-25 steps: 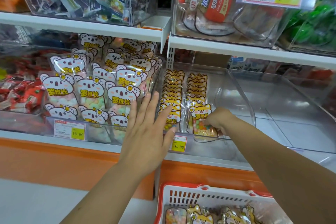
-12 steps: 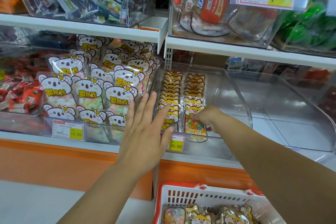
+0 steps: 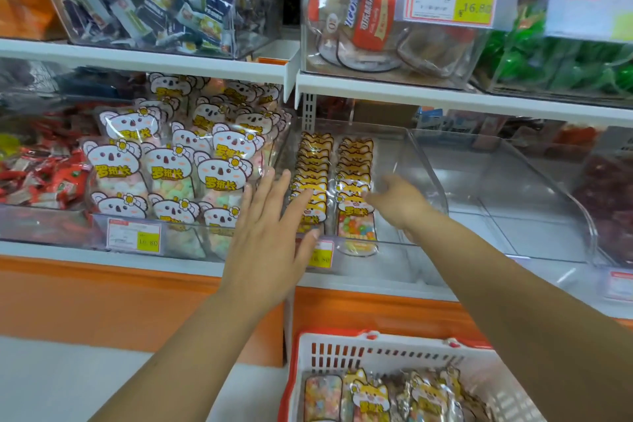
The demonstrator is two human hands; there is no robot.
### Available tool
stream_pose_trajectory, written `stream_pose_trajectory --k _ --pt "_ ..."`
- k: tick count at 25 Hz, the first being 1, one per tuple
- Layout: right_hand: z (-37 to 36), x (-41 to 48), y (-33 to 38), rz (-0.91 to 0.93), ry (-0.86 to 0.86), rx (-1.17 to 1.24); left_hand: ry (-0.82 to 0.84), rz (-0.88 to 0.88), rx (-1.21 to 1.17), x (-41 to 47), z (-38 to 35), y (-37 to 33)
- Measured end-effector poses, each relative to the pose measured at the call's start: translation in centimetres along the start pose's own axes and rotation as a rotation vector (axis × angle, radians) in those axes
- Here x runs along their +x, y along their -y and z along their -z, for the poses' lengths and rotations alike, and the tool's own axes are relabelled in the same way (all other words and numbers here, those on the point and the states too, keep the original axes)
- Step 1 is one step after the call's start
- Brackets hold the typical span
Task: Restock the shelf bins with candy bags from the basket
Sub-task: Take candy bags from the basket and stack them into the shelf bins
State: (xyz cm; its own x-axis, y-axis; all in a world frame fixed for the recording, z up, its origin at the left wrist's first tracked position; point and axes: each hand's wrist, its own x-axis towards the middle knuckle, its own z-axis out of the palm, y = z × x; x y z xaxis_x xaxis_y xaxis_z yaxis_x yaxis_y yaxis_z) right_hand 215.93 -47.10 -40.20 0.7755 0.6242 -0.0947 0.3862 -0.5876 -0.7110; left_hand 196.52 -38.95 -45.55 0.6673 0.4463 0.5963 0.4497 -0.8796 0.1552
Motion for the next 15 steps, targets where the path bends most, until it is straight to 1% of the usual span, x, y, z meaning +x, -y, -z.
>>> stream_pose_trajectory --k 2,3,4,6,8,10,12,13,15 --pt "1.4 -4.0 -0.8 0.153 -0.113 0.22 -0.009 -0.032 -0.074 -0.8 0.6 -1.5" --pt "1.9 -6.1 -2.0 0.2 -0.151 0.333 0.0 -0.057 -0.125 -1.6 0.7 -2.6" --pt "2.2 -8.3 -3.2 0.221 -0.168 0.429 0.018 -0.086 -0.18 -2.5 0.7 -3.6" --pt "2.4 -12.1 -6.3 0.179 -0.165 0.548 0.095 -0.135 -0.276 -4.8 -0.2 -5.7" --pt "1.5 -14.5 -10.7 0.069 -0.118 0.509 0.232 -0.161 -0.313 -7.6 -1.9 -7.7" --pt "-0.2 -15.6 -16.3 -0.095 -0.023 0.371 0.432 -0.161 -0.326 -10.4 -3.7 -9.3" --pt "-2.1 -16.4 -21.7 -0.239 0.111 0.202 0.657 -0.07 -0.359 -13.1 -5.9 -10.2" --pt "-2.9 -16.6 -23.8 -0.301 0.172 0.159 0.752 -0.003 -0.369 -14.4 -7.1 -10.6" --pt "-4.0 -16.8 -26.6 -0.429 0.245 0.176 0.868 0.113 -0.397 -16.6 -9.2 -11.1"
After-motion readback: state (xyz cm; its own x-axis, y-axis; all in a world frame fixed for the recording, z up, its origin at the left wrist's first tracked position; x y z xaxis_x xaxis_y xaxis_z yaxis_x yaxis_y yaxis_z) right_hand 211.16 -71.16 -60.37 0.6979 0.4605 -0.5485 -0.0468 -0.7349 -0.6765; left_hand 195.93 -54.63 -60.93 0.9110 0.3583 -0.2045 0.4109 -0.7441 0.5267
